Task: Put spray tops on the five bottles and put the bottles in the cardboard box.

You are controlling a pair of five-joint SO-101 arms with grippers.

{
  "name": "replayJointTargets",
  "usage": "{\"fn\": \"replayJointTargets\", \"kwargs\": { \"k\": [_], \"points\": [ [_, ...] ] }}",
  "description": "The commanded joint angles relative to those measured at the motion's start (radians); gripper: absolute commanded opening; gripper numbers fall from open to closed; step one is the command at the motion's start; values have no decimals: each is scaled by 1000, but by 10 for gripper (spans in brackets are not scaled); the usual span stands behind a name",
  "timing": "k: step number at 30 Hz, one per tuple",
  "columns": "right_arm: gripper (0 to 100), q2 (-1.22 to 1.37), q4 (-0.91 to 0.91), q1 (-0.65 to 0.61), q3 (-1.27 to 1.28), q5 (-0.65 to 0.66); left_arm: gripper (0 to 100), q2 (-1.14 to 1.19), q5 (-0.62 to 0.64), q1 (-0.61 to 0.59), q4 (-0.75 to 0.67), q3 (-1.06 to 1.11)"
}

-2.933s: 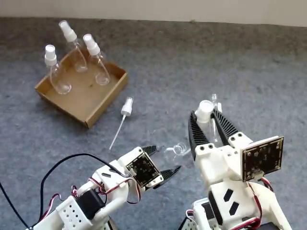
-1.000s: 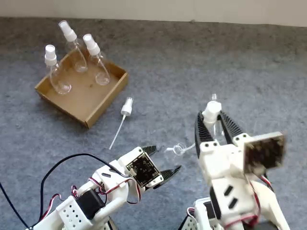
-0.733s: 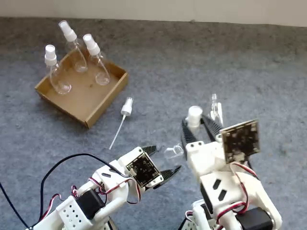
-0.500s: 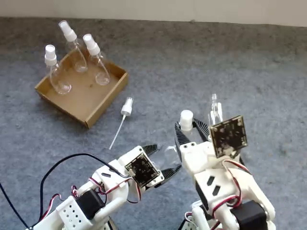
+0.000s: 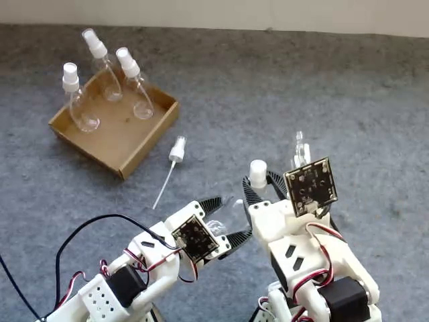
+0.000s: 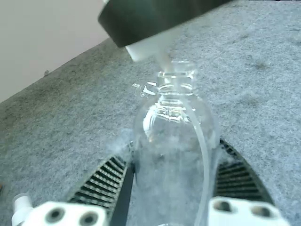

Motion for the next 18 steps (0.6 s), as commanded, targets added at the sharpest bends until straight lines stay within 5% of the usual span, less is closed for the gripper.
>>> {"fn": "replayJointTargets", "kwargs": {
  "k": [1, 18],
  "points": [
    [6, -4, -1, -10, -7, 2, 81, -12, -2, 5, -21, 22],
    [6, -4, -5, -7, 47, 0, 81, -12, -2, 5, -18, 22]
  ]
}}
